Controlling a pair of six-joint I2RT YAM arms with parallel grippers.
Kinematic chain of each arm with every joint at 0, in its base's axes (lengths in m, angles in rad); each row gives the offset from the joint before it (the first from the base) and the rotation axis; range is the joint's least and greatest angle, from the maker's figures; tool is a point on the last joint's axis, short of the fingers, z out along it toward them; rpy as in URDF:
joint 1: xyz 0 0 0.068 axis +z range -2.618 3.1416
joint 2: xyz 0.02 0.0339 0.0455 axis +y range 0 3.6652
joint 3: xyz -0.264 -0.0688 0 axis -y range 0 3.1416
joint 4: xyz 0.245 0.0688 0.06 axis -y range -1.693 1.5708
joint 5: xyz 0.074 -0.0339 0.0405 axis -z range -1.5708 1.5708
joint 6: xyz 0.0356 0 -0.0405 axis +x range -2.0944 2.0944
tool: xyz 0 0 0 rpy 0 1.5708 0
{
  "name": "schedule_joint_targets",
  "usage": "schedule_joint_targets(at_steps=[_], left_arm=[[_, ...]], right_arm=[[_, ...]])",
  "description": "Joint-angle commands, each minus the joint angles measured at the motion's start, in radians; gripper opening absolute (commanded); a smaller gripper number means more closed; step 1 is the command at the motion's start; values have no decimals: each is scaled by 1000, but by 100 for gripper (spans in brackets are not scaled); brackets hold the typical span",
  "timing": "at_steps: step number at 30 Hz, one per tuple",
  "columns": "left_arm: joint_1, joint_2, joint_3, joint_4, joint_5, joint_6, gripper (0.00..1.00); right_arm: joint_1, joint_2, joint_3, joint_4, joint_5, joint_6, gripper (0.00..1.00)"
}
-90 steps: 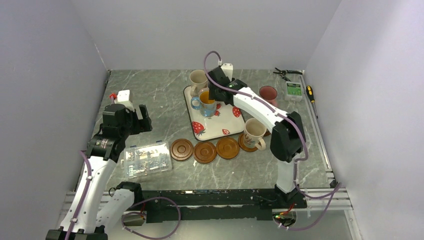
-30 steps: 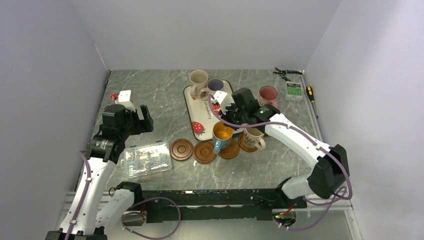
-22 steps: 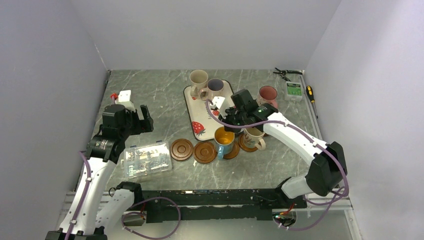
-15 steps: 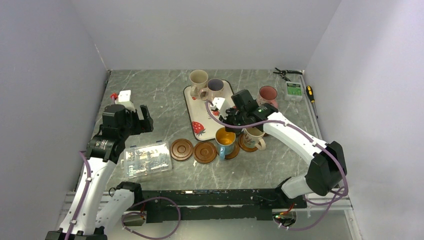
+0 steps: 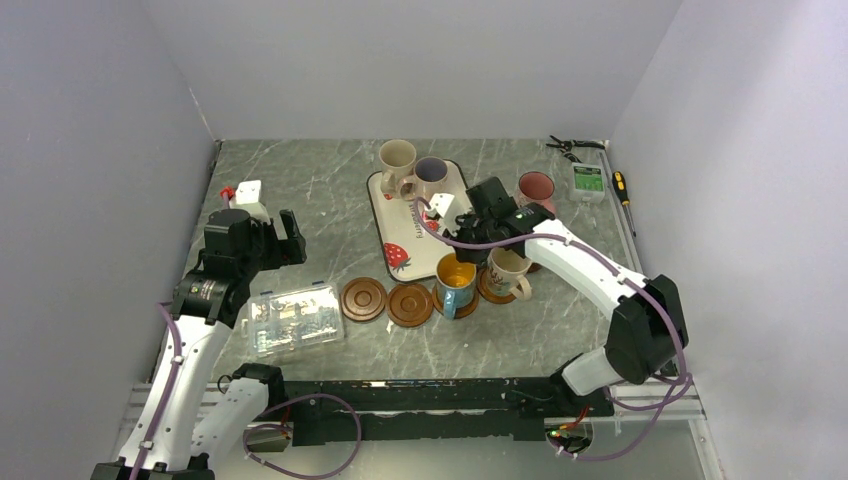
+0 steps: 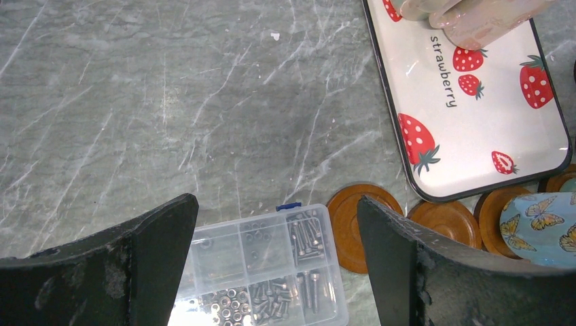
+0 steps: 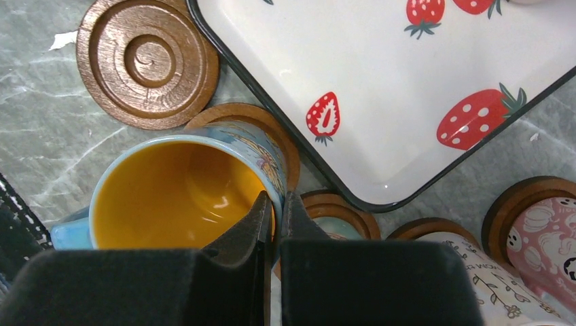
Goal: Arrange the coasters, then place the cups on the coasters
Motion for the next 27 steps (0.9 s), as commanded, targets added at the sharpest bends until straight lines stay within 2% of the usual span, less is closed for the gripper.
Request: schedule_joint_targets(at_steps=[1,16,27], left_arm=[[-3,-6,18,22,-13,1,94],[-4,-3,18,22,-9,0,94],[-3,-1,18,24,-7,-1,94]], right_arm=[[-11,5,35,46,-35,-9,0],[-17,21,16,73,-22,-12,0],[-17,41,42,63,42,18,17]])
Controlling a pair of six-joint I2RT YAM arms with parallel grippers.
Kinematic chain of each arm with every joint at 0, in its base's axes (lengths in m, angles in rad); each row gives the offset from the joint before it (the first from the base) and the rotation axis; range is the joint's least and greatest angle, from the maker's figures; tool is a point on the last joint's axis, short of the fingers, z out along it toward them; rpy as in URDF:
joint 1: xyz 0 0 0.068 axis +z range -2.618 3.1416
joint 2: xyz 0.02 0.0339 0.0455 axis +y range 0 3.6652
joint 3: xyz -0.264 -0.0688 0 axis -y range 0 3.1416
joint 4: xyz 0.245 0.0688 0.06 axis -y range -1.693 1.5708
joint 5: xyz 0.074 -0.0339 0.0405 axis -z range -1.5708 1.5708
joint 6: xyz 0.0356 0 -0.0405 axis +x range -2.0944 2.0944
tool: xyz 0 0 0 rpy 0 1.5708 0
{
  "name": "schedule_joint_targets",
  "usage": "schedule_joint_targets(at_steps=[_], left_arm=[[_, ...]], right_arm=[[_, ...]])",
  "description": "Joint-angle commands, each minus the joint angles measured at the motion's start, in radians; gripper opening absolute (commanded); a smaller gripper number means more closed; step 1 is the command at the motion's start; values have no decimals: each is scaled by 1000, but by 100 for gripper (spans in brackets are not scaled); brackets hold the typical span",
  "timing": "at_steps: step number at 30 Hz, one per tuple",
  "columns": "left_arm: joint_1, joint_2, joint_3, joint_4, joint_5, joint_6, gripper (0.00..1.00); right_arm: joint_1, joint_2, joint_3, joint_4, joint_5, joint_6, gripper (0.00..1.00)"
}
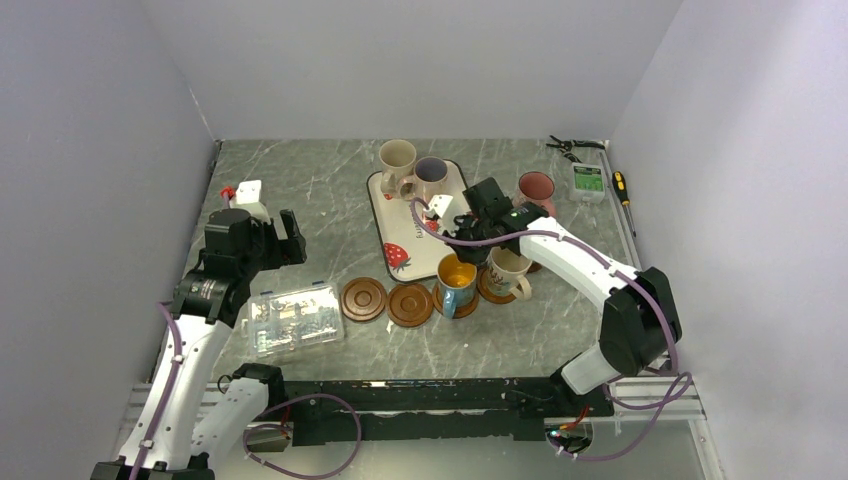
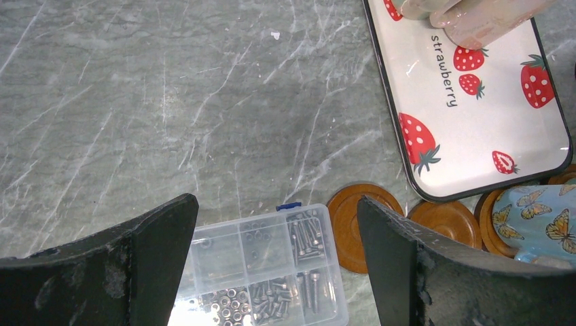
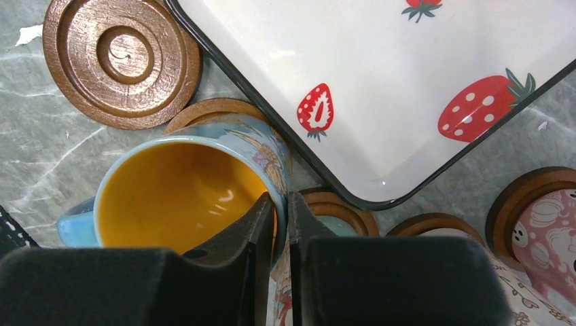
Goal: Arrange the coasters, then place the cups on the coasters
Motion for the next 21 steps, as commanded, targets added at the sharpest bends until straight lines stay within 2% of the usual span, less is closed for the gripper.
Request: schedule_joint_targets(at_steps=[1,9,15,21], left_arm=[[-2,-5,18,24,-7,1,94],[-2,-5,18,24,-5,0,94],[-2,-6,18,23,-10,0,94],[-3,-7,18,21,-14,0,94]], right_arm=[[-3,-8,45,55,12,16,19],[-3,-31,71,72,58,45,28],[-1,-124,73,150,62,121,29],[-1,-237,91,196,-59,294,37]])
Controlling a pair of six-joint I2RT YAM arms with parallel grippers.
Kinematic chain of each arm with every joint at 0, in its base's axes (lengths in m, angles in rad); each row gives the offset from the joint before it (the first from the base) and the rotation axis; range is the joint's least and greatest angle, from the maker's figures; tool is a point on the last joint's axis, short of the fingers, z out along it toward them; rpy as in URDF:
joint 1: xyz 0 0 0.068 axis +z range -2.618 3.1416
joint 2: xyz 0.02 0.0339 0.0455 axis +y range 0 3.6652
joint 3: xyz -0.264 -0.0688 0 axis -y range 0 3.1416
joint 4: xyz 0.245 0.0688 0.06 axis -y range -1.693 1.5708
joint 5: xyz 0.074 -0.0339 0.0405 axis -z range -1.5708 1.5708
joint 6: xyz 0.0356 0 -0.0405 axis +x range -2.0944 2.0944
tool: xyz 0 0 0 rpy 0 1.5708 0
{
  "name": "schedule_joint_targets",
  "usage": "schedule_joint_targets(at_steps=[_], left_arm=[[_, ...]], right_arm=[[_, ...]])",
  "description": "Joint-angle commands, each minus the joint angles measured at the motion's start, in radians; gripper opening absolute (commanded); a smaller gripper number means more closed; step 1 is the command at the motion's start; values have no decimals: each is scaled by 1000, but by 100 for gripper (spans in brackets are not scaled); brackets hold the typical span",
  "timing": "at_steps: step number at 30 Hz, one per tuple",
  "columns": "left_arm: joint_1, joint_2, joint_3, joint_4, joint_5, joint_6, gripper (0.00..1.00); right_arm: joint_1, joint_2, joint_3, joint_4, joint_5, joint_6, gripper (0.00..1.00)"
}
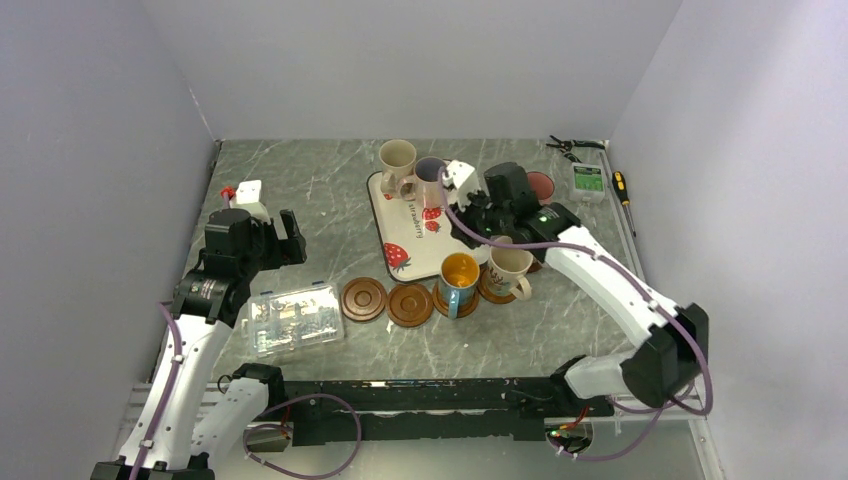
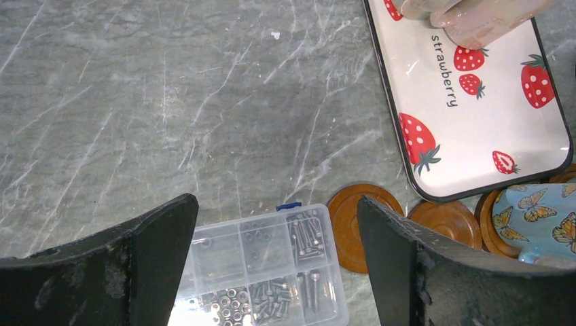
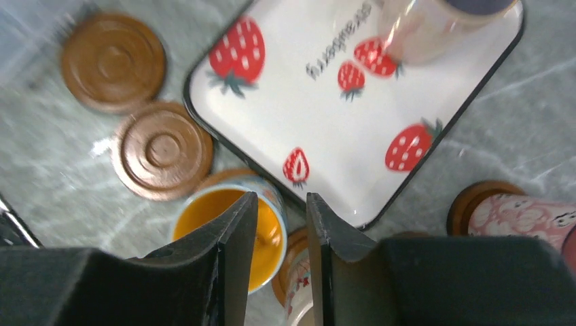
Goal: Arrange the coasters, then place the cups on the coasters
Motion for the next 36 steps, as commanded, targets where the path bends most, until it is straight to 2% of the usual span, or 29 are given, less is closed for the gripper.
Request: schedule_joint_targets(at_steps=[1,5,9,13,16,20,24,29,33,36], left_arm=[[-2,-7,18,22,-16,0,94],[-3,-10,17,24,-18,0,94],[-2,-7,18,23,-19,-1,94],[-2,-8,17,22,-26,-1,94],[-2,-7,17,22,-30,-2,94],[-3,-2,18,19,-35,-3,94],[-2,-7,17,19,-42,-3,94],[-2,-3,18,18,-42,-4,94],[-2,-5,18,17,-38,-2,94],[-2,-9,18,19,-40,-2,94]], right_arm=[[-1,-116,57,113,-67,176,37],[44,-165,77,63,-20,378,43],[189,-208,16,43,210,559,46],[329,-248,-72,54,349,678,47],[461,-216,-80,22,471,733,48],[610,-97,-20,-82,646,782,48],[638,-1,15,-134,715,834,48],[628,14,40,-56,796,817,53],[539,66,136,-27,828,772,57],[427,110,191,-6,816,754,57]])
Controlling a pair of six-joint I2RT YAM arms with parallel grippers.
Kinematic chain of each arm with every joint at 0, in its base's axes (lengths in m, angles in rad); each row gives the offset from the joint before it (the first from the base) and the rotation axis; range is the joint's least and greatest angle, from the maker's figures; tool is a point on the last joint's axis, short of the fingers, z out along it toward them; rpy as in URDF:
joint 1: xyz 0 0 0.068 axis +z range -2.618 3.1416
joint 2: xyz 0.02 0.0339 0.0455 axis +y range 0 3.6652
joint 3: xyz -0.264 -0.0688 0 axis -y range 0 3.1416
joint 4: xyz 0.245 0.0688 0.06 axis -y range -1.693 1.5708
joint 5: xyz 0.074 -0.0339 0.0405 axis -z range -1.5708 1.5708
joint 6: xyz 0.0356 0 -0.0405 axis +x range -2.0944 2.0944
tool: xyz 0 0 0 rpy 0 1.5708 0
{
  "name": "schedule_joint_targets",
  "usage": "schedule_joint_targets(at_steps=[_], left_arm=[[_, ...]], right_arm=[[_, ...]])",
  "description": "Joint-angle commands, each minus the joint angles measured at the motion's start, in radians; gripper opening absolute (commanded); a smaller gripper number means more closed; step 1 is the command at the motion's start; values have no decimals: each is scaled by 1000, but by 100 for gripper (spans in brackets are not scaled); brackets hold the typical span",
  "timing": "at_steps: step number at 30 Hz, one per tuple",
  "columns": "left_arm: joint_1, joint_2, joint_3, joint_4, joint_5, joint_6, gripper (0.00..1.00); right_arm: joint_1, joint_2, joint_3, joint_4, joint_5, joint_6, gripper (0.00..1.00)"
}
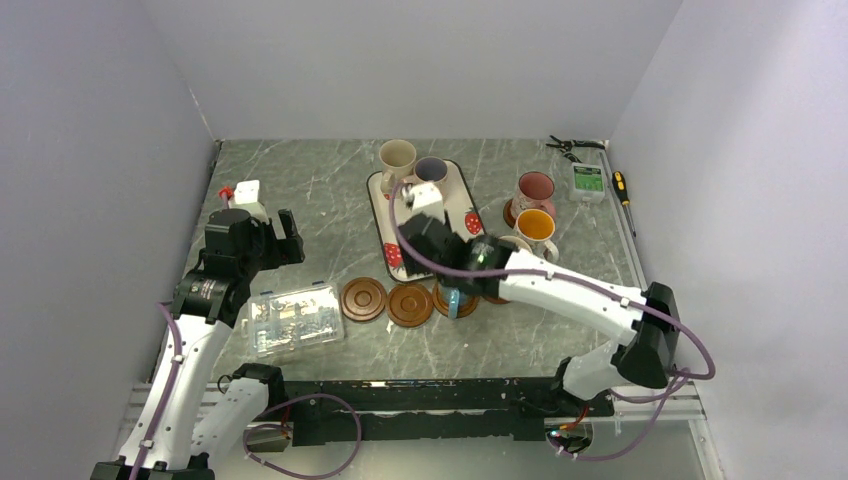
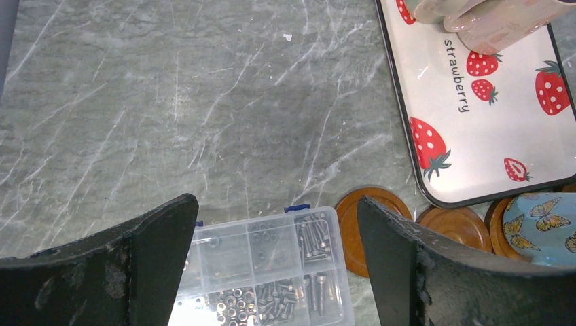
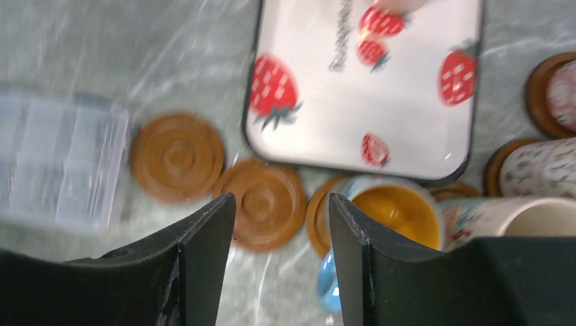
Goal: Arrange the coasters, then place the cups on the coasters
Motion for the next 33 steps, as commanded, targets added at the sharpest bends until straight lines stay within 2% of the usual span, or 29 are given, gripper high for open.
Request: schedule_joint_targets(at_steps=[1,7,12,17,24,29,33], left_arm=[[-2,-11,18,21,-7,-1,94],[-3,-13,18,21,5,-2,94],[-2,-8,18,24,24,-3,94],[-2,-10,20,20,15,-2,94],[-2,-11,21,21,17,-2,94],[-3,-13,21,22,18,-1,94],[-3,-11,21,21,17,0,94]], right_arm=[[-155,53,108,87,56,-36,57],[-348,178,192,192,22,-108,58],[-463,357,322,240,-10,-166,58],[-541,555,510,227,-57,-188,58],[-585,734,694,197,-55,-194,57],[-602,802,736,155,-86,-189,52],[-614,792,698,159,-138,-173,37]])
